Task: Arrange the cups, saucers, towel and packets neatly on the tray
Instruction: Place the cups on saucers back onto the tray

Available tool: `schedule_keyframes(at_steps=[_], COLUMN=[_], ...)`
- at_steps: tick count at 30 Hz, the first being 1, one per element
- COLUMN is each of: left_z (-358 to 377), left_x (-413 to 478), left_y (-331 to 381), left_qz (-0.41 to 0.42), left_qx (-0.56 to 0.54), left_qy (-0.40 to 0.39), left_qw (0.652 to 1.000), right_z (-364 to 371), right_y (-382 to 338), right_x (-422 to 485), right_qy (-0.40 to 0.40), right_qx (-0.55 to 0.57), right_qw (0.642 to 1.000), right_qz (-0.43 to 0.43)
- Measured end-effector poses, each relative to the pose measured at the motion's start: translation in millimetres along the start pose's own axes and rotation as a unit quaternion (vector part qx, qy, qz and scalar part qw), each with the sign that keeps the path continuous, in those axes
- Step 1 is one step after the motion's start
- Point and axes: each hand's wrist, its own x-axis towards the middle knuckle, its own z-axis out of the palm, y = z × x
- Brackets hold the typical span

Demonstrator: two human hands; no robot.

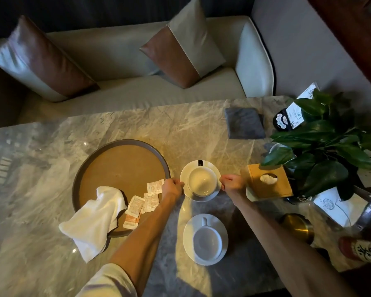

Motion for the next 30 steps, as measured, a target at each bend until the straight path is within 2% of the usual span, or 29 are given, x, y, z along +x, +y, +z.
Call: schedule_keyframes(at_steps=[3, 9, 14, 18, 24, 30], left_z=[0.5, -1.0, -19.8, -56.7, -138.3, -235.1], left_x=[4.2, 2.3, -0.5, -2.8, 11.3, 36.9], left_y=[-4.2, -1.3, 8.0, 19.7, 18.2, -6.6], left_qz=[-0.019, -0.025, 0.006, -0.021, -0.003, 0.008], left_qx=[-0.018, -0.055, -0.048, -0.074, -0.059, -0.083], left_qy=[-0.011, -0.009, -0.037, -0.037, -0.008, 0.046], left_qw=[1.0, 0.998, 0.998, 0.996, 0.998, 0.995], right_z=[-1.3, 4.4, 1.7, 16.7, 84.4, 188.1], right_y=[3.6, -4.0, -19.1, -45.4, -103.6, -146.7], right_x=[4.1, 13.3, 12.1, 4.9, -2.5, -12.2], right_qy=[-0.006, -0.002, 0.005, 0.009, 0.008, -0.033], right_qx=[0.008, 0.017, -0.012, -0.023, -0.03, -0.042], right_qw=[1.0, 0.998, 0.998, 0.998, 0.998, 0.998], right_qz=[0.001, 0.065, 0.061, 0.054, 0.052, 0.026])
